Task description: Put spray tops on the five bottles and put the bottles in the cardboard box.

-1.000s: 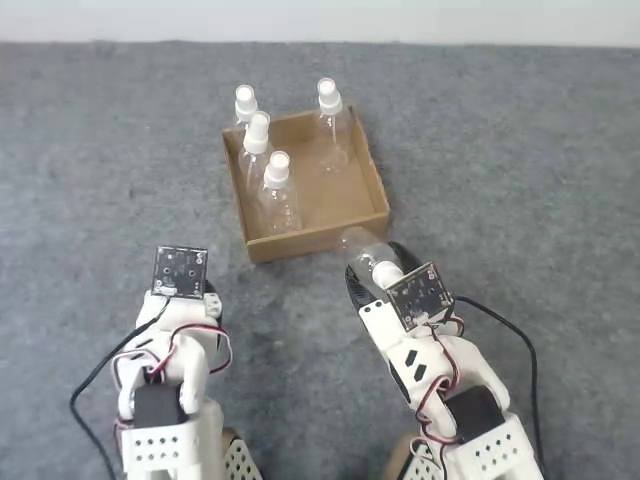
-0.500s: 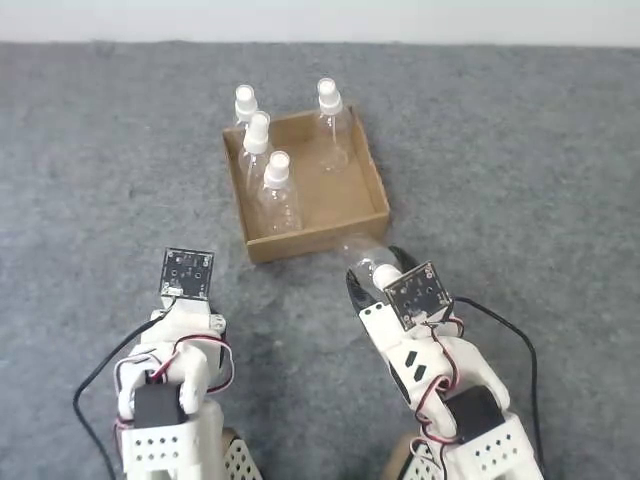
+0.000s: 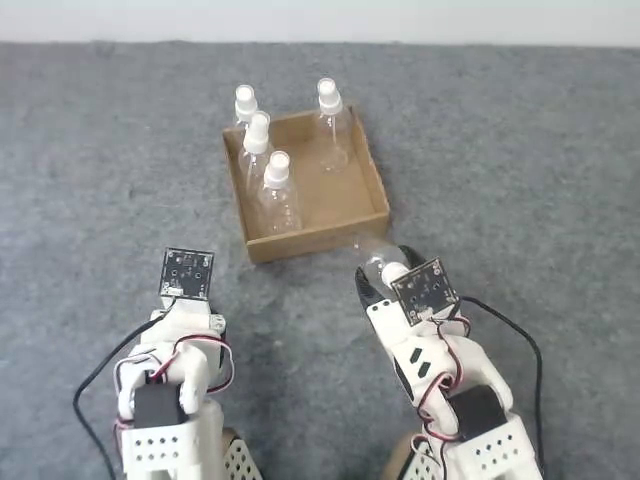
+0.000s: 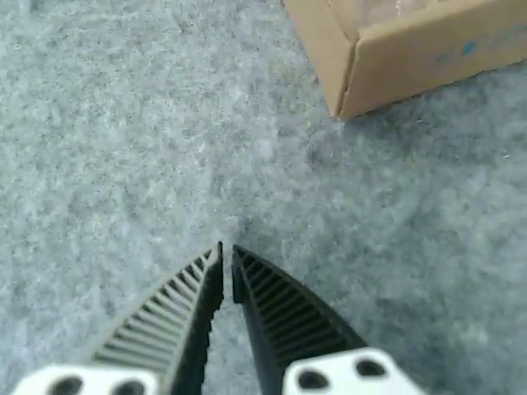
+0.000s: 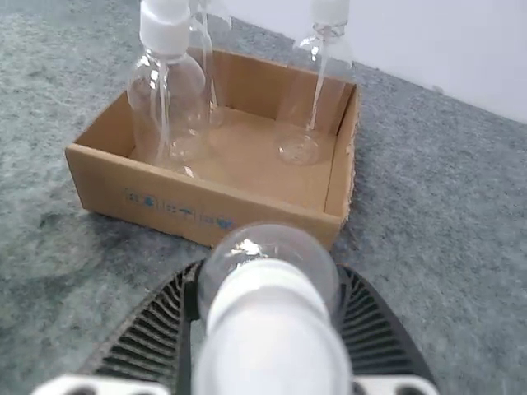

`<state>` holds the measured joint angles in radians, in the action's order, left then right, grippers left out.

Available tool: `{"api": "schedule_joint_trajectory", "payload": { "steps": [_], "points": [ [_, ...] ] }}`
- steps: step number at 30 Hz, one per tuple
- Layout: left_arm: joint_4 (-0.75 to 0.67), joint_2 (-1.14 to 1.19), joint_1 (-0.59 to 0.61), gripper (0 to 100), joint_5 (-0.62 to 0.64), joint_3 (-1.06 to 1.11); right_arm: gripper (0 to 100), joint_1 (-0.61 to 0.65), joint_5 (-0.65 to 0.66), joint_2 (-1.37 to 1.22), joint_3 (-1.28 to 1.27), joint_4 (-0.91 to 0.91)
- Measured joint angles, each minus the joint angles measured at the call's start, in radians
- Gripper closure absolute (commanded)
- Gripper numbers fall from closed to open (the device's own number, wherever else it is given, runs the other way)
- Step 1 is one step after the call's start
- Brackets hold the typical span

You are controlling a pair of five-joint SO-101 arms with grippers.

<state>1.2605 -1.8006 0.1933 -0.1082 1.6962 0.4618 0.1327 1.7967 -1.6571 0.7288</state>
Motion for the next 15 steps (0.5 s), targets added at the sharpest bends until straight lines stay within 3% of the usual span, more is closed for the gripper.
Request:
{"api": "schedule_joint_trajectory", "payload": {
  "steps": [15],
  "points": [
    [0.0, 0.0, 0.0, 99, 0.0, 0.0, 93.0, -0.005, 0.002, 0.003, 0.371, 0.216]
  ]
}}
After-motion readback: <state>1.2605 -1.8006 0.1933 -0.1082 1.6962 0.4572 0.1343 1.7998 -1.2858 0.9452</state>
